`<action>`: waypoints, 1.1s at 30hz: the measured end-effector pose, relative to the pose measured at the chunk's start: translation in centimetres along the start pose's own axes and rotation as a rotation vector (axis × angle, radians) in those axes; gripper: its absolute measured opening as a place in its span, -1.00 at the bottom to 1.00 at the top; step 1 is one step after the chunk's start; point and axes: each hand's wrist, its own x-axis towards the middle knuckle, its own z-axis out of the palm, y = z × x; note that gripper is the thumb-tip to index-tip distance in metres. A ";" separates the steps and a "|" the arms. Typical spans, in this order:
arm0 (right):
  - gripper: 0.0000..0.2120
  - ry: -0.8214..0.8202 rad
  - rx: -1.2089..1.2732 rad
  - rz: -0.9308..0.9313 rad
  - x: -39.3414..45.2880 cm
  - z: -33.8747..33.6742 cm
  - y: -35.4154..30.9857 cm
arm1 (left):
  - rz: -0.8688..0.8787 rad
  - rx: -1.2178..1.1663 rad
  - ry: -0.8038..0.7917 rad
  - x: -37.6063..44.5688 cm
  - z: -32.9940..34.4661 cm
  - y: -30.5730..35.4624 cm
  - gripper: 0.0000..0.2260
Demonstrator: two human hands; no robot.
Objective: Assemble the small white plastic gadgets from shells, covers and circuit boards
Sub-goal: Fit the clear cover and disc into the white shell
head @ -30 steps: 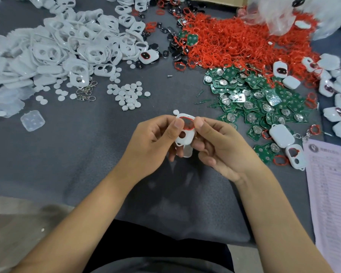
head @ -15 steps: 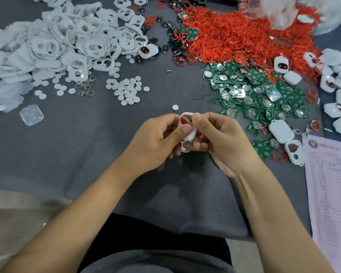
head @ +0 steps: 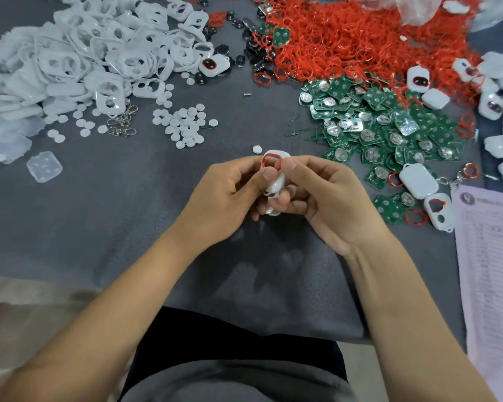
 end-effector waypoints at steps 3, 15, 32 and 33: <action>-0.84 0.022 -0.011 -0.006 0.2 -0.1 0.1 | 0.018 0.015 0.016 -0.2 0.0 -0.1 -0.84; -0.82 -0.020 -0.046 -0.010 0.0 0.1 -0.2 | 0.003 0.019 0.007 -0.4 -0.1 -0.7 -0.82; -0.72 0.090 -0.115 -0.029 -0.1 0.3 0.1 | 0.041 0.108 -0.085 -0.4 -0.1 -0.7 -0.80; -0.71 0.096 -0.121 -0.030 -0.1 0.3 0.1 | 0.045 0.115 -0.085 -0.4 -0.1 -0.8 -0.79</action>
